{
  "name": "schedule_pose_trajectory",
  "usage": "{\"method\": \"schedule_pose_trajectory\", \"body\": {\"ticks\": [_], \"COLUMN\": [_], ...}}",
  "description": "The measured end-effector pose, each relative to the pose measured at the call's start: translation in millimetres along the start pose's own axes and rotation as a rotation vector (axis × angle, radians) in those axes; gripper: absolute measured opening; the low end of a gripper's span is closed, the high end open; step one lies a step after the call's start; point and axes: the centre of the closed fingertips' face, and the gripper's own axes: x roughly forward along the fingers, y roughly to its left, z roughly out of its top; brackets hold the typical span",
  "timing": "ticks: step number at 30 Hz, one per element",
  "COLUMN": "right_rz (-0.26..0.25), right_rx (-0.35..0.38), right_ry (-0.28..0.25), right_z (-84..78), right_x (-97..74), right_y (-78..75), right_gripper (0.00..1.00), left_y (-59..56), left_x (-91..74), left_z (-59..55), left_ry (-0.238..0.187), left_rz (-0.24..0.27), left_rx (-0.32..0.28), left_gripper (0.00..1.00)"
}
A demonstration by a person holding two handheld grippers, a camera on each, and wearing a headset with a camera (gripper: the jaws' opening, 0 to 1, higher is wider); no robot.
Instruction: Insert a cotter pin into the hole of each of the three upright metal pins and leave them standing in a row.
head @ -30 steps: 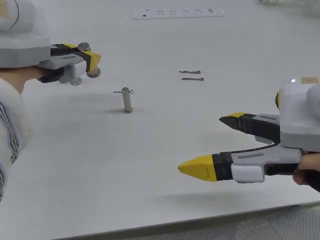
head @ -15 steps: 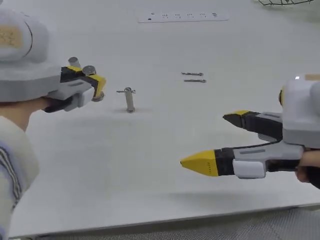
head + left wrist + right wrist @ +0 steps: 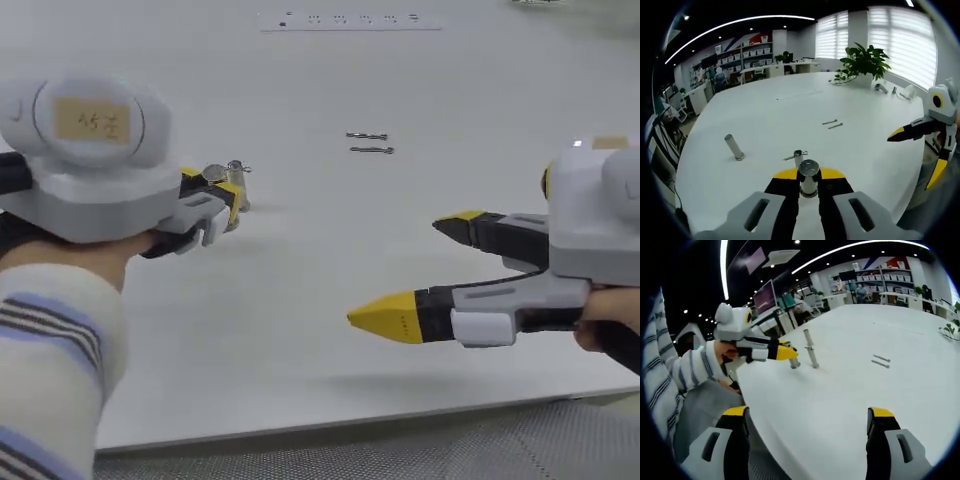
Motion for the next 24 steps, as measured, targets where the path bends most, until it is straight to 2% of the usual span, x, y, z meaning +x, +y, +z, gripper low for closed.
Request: {"method": "schedule_pose_trajectory", "body": {"ticks": [5, 7, 11, 15, 21, 23, 24], "right_rz": [0.002, 0.001, 0.005, 0.010, 0.023, 0.031, 0.032], "right_rx": [0.003, 0.003, 0.002, 0.005, 0.009, 0.007, -0.001], "right_ry": [0.008, 0.010, 0.012, 0.022, 0.030, 0.028, 0.032], "right_z": [-1.1, -1.4, -1.7, -4.4, -6.2, -5.6, -5.6], "right_x": [0.6, 0.8, 1.2, 2.0, 4.0, 5.1, 5.4], "right_y": [-1.1, -1.2, 0.0, 0.6, 2.3, 4.2, 4.7], "right_gripper": [0.99, 0.99, 0.99, 0.99, 0.99, 0.99, 0.99], "left_y": [2.4, 3.5, 5.3, 6.5, 8.7, 8.6, 9.4], "left_x": [4.7, 6.4, 9.6, 12.1, 13.5, 12.3, 12.0], "left_z": [-10.7, -14.8, -20.4, -23.8, -27.8, -32.0, -30.1], "left_ry": [0.015, 0.019, 0.019, 0.016, 0.021, 0.027, 0.012], "left_rz": [0.013, 0.014, 0.021, 0.033, 0.059, 0.064, 0.069], "left_rx": [-0.018, -0.055, -0.074, -0.098, -0.085, -0.111, -0.118], "left_gripper": [0.11, 0.11, 0.11, 0.11, 0.11, 0.11, 0.11]}}
